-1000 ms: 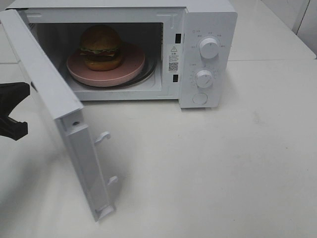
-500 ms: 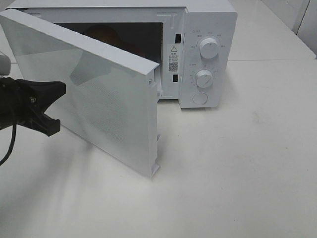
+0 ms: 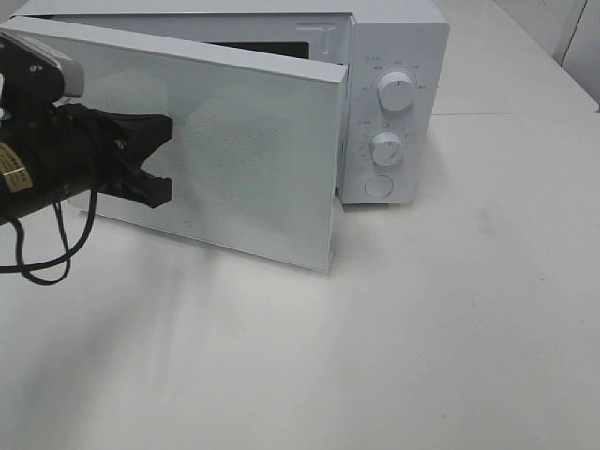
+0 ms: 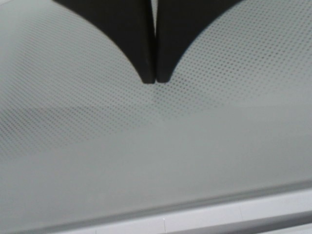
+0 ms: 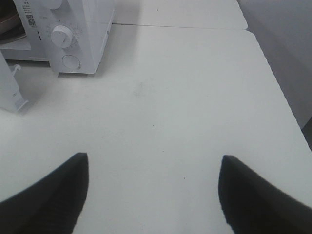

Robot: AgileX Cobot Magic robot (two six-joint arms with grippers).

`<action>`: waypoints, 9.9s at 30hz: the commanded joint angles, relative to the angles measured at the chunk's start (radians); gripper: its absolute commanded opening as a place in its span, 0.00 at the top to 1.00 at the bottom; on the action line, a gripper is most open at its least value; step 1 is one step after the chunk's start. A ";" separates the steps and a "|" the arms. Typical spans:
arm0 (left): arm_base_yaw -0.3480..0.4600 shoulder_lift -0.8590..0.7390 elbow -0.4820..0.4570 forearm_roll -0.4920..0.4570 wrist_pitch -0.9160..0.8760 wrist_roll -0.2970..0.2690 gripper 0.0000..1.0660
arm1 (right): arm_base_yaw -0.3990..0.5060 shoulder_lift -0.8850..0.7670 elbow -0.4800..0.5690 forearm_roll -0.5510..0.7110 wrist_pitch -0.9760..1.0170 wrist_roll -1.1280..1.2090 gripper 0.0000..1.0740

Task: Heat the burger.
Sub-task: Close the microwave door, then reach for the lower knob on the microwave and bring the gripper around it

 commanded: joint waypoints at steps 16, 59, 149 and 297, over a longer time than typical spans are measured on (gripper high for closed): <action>-0.142 0.170 -0.271 -0.198 0.090 0.036 1.00 | -0.007 -0.026 0.006 0.003 -0.002 -0.009 0.32; -0.309 0.115 -0.337 -0.291 0.571 0.126 0.39 | -0.007 -0.025 0.006 0.003 -0.002 -0.009 0.32; 0.289 -1.583 0.087 -0.523 1.918 0.208 0.06 | -0.007 -0.025 0.006 0.003 -0.002 -0.008 0.32; 0.372 -1.750 0.089 -0.527 1.917 0.208 0.06 | 0.706 1.770 0.112 0.872 -2.327 -0.296 0.30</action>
